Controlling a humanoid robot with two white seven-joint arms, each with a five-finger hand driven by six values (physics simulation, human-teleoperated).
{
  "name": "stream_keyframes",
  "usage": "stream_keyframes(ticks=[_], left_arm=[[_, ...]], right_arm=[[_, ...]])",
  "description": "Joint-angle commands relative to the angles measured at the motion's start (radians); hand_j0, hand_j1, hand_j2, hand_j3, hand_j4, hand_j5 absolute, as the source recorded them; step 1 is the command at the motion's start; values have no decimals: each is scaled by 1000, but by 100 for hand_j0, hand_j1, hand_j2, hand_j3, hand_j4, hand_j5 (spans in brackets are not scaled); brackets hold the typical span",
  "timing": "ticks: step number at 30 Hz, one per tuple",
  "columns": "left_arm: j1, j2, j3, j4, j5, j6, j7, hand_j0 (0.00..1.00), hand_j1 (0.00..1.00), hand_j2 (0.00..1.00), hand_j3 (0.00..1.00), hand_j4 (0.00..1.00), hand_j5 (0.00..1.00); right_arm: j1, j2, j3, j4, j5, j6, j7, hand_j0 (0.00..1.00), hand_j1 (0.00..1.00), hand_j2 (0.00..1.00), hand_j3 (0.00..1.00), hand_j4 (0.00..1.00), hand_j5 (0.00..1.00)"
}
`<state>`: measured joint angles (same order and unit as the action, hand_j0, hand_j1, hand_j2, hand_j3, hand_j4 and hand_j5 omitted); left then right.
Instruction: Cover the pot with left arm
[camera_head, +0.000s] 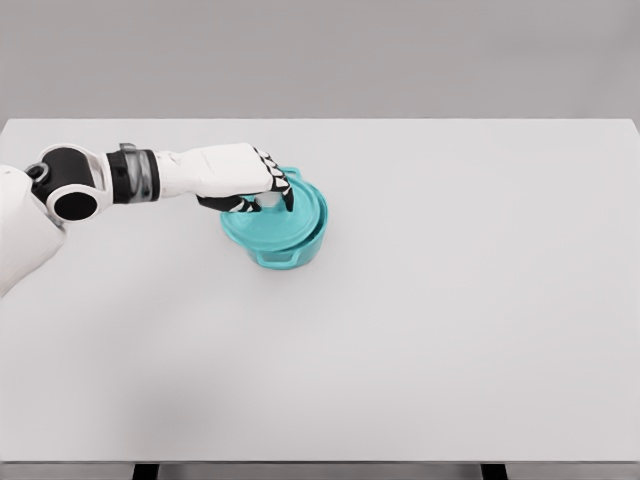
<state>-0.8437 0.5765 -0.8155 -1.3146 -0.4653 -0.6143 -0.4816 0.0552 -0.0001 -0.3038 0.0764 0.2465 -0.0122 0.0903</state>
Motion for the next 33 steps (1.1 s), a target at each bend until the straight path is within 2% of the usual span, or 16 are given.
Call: stream_keyframes(ticks=[1,12,33], left_arm=[[-2,0,1,5,13,3,1,62,62,62,62,62,62],[-8,-3,1,-3,14,3,1,62,62,62,62,62,62],[-21,-30,1,34,11,3,0,66,66,66,66,66,66]], right_arm=[[0,0,0,0,-1,0,0,100,100,100,100,100,100],[0,0,0,0,0,0,0,100,100,100,100,100,100],[0,0,0,0,0,0,0,100,100,100,100,100,100]])
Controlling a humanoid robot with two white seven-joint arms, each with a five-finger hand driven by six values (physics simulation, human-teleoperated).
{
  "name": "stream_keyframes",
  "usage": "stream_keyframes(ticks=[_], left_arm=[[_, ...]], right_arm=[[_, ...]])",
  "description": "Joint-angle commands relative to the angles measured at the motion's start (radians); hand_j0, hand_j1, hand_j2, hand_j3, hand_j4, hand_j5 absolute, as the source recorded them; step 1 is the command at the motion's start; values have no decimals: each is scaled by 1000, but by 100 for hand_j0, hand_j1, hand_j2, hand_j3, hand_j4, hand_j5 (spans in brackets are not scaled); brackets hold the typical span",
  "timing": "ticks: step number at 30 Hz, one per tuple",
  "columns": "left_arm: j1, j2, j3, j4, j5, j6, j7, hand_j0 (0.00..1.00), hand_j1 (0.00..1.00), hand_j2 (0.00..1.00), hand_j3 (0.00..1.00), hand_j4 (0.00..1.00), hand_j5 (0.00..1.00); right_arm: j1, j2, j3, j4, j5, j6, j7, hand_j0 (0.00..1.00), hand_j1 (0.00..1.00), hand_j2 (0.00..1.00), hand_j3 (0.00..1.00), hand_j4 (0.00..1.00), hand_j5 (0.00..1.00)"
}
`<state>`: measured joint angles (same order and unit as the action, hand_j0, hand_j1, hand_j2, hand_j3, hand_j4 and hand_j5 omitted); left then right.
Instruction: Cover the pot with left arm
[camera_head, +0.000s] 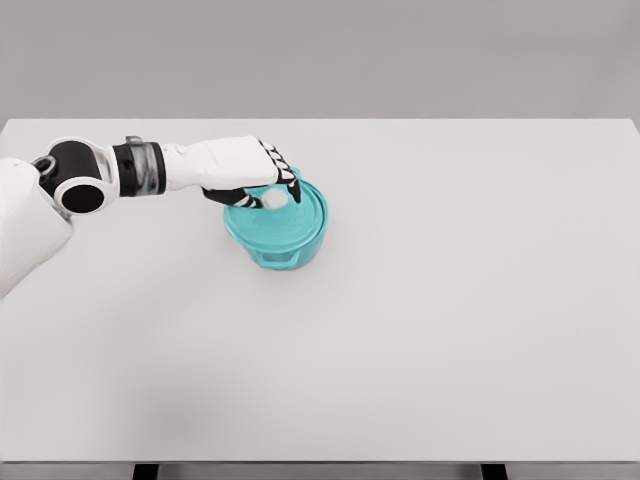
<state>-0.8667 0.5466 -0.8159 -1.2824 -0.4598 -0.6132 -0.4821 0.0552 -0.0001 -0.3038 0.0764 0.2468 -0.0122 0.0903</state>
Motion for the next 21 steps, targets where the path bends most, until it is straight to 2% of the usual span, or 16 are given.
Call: stream_keyframes(ticks=[1,21], left_arm=[[0,0,1,2,6,2,0,66,66,66,66,66,66],[5,1,3,2,6,2,0,75,75,75,75,75,75]], right_arm=[[0,0,0,0,0,0,0,100,100,100,100,100,100],[0,0,0,0,0,0,0,100,100,100,100,100,100]])
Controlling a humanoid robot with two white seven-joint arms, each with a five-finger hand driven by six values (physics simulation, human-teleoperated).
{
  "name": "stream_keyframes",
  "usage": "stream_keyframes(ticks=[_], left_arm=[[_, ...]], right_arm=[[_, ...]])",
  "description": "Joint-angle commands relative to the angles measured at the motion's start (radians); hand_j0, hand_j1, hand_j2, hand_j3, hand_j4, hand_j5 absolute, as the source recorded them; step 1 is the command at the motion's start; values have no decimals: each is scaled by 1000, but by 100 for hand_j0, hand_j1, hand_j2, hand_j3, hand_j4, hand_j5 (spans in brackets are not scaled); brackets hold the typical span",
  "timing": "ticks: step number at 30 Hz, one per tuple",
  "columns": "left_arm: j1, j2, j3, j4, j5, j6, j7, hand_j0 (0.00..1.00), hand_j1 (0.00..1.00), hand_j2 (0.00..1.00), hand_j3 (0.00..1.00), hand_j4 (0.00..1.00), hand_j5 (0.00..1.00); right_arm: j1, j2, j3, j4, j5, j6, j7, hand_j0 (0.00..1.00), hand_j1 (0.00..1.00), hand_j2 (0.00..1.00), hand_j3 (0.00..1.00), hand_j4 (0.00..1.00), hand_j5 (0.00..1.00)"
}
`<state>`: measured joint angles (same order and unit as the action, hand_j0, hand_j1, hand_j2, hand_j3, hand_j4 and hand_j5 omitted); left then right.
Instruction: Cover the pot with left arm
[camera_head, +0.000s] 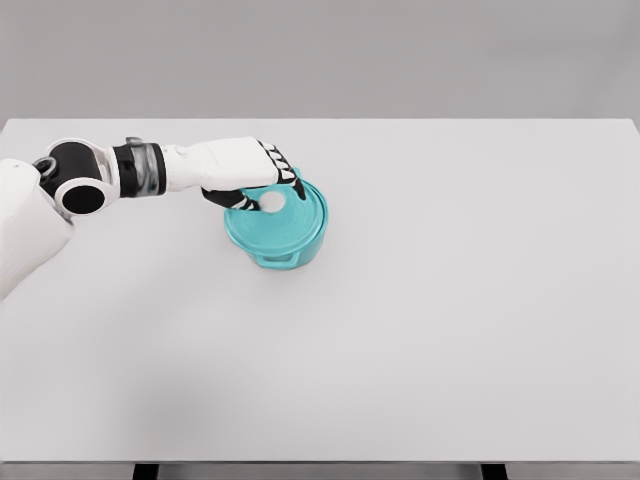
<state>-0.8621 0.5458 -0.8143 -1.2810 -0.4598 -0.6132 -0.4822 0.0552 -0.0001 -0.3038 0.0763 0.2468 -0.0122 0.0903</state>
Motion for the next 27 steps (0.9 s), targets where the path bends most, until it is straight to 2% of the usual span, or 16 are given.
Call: stream_keyframes(ticks=[1,22,25,27], left_arm=[[0,2,1,0,6,2,0,75,75,75,75,75,75],[-2,17,4,-1,6,2,0,78,78,78,78,78,78],[-11,49,12,-34,15,2,0,78,78,78,78,78,78],[-15,103,46,-93,21,2,0,81,81,81,81,81,81]], right_arm=[[0,0,0,0,0,0,0,100,100,100,100,100,100],[0,0,0,0,0,0,0,100,100,100,100,100,100],[0,0,0,0,0,0,0,100,100,100,100,100,100],[0,0,0,0,0,0,0,100,100,100,100,100,100]])
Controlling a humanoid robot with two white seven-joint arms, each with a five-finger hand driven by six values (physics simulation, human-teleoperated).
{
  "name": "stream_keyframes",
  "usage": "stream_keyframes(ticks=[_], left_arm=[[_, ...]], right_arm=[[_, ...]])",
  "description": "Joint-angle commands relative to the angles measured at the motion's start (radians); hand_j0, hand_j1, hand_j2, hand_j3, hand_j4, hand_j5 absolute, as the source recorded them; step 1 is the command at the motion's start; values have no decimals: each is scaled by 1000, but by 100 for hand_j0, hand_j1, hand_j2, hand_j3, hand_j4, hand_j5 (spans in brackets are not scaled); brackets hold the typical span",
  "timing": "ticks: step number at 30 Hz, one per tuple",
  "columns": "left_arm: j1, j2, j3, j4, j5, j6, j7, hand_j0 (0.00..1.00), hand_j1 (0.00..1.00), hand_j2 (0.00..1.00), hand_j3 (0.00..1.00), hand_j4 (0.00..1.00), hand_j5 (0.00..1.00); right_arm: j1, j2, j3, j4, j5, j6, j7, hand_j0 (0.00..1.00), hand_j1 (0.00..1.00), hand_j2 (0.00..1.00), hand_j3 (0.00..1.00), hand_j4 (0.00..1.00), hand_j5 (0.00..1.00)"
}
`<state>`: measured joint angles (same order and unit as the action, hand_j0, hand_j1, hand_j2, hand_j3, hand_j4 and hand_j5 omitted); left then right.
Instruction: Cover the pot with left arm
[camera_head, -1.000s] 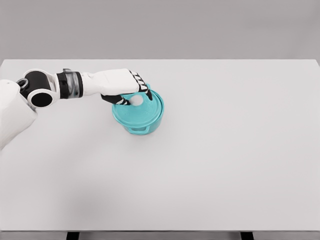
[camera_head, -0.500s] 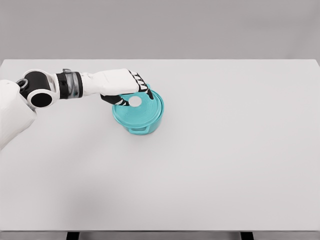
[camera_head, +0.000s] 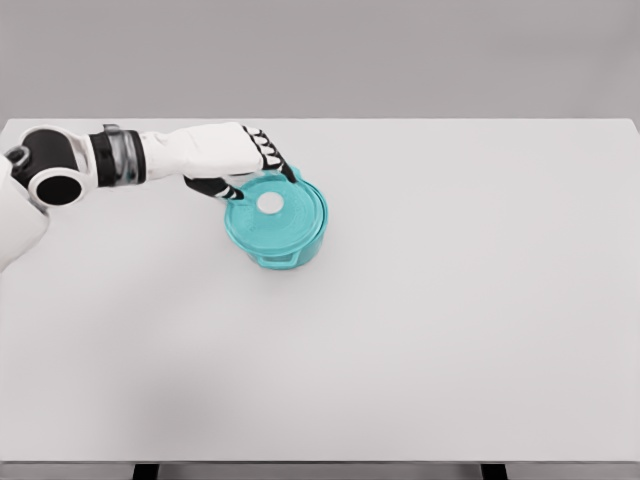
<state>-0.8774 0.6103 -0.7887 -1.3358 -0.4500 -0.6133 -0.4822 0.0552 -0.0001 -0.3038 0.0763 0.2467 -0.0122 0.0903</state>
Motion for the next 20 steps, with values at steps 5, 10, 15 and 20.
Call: stream_keyframes(ticks=[5,10,15,20], left_arm=[[9,181,118,-124,13,2,-7,100,100,100,100,100,100],[307,351,407,-181,96,2,-13,100,100,100,100,100,100],[417,336,522,-180,85,2,-13,100,100,100,100,100,100],[443,321,522,-180,82,2,-13,100,100,100,100,100,100]], right_arm=[[0,0,0,0,0,0,0,100,100,100,100,100,100],[0,0,0,0,0,0,0,100,100,100,100,100,100],[0,0,0,0,0,0,0,100,100,100,100,100,100],[0,0,0,0,0,0,0,100,100,100,100,100,100]])
